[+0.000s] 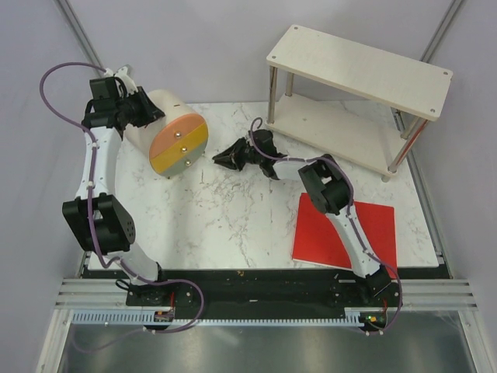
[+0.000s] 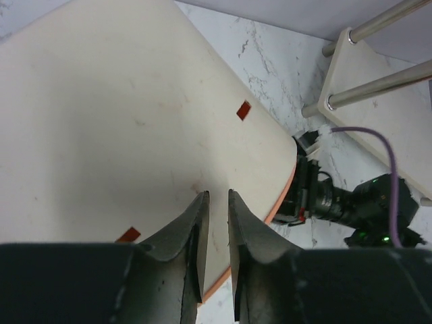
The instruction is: Organize the makeup
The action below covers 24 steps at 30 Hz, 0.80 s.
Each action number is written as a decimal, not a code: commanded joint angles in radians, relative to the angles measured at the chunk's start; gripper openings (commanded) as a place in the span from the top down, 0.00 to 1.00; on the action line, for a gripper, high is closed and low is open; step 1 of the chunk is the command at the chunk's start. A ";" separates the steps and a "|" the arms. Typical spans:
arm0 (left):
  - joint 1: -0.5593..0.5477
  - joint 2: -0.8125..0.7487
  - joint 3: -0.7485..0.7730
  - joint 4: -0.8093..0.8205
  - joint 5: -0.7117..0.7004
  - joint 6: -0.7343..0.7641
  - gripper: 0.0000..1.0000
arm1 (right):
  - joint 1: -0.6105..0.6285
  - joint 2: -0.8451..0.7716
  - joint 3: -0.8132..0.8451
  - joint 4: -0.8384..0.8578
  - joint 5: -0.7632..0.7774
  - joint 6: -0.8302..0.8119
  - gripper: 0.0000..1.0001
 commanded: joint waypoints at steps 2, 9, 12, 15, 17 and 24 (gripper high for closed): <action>-0.006 -0.104 -0.049 -0.145 -0.023 0.019 0.64 | -0.057 -0.346 -0.086 -0.218 -0.038 -0.398 0.69; -0.020 -0.221 -0.089 -0.121 0.112 0.005 0.37 | -0.107 -0.595 -0.081 -0.813 0.184 -0.804 0.43; -0.062 -0.264 -0.146 -0.099 0.132 0.026 0.32 | -0.110 -0.692 -0.086 -0.991 0.406 -0.985 0.30; -0.111 -0.285 -0.187 -0.099 0.140 0.049 0.15 | -0.109 -0.769 -0.101 -1.130 0.636 -1.103 0.15; -0.142 -0.281 -0.211 -0.094 0.146 0.063 0.01 | -0.110 -0.824 -0.121 -1.181 0.815 -1.150 0.02; -0.271 -0.276 -0.267 -0.108 0.158 0.117 0.01 | -0.117 -0.999 -0.259 -1.232 1.054 -1.200 0.02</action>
